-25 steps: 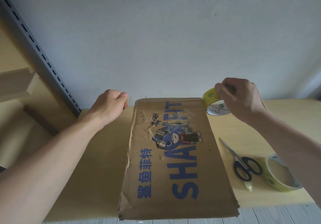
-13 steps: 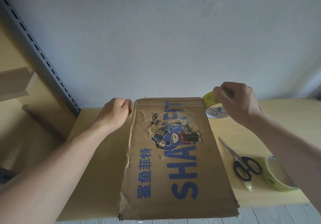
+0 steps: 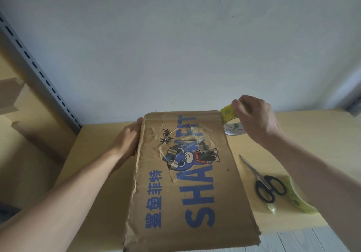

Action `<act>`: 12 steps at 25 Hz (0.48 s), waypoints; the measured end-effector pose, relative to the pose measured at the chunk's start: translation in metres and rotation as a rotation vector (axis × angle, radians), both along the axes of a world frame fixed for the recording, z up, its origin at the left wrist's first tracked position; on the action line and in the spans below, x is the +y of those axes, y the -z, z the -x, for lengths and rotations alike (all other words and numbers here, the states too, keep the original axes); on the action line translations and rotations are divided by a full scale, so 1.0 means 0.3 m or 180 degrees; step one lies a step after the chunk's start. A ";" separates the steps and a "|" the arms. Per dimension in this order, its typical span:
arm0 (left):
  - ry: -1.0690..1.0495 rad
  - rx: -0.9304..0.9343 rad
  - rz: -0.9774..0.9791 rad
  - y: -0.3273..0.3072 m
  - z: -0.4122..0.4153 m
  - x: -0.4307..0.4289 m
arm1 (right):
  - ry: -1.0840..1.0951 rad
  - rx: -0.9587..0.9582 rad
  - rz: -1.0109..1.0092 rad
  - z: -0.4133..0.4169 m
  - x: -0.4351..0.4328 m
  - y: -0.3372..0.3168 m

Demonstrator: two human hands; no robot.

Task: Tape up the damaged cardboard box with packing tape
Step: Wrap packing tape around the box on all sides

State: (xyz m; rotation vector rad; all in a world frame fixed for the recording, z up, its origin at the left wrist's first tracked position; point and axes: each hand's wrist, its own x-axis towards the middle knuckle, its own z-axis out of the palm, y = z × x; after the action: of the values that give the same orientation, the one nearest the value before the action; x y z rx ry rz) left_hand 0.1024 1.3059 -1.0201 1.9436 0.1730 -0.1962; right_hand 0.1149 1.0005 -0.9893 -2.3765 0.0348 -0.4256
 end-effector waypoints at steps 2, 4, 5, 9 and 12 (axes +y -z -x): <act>-0.0078 0.0031 0.0396 0.001 0.017 -0.013 | -0.0005 -0.0003 -0.0014 -0.004 -0.001 0.004; -0.0121 -0.0072 0.0344 0.028 0.017 -0.014 | -0.0015 0.0009 -0.0035 -0.005 -0.002 0.009; -0.0149 -0.0061 0.0311 0.037 0.014 -0.013 | -0.0013 0.0026 -0.0041 -0.005 -0.002 0.009; -0.0561 -0.0571 -0.0657 0.003 -0.044 0.018 | -0.0033 0.0099 -0.0048 -0.002 -0.003 0.006; -0.0072 -0.1384 -0.1452 -0.118 -0.054 -0.065 | -0.0061 0.0081 -0.0097 -0.003 -0.008 0.012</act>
State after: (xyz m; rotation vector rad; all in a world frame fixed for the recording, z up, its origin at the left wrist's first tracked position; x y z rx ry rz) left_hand 0.1187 1.2863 -0.9847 2.3825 -0.0553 0.3083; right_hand 0.1157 0.9980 -0.9929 -2.3506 0.0300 -0.3831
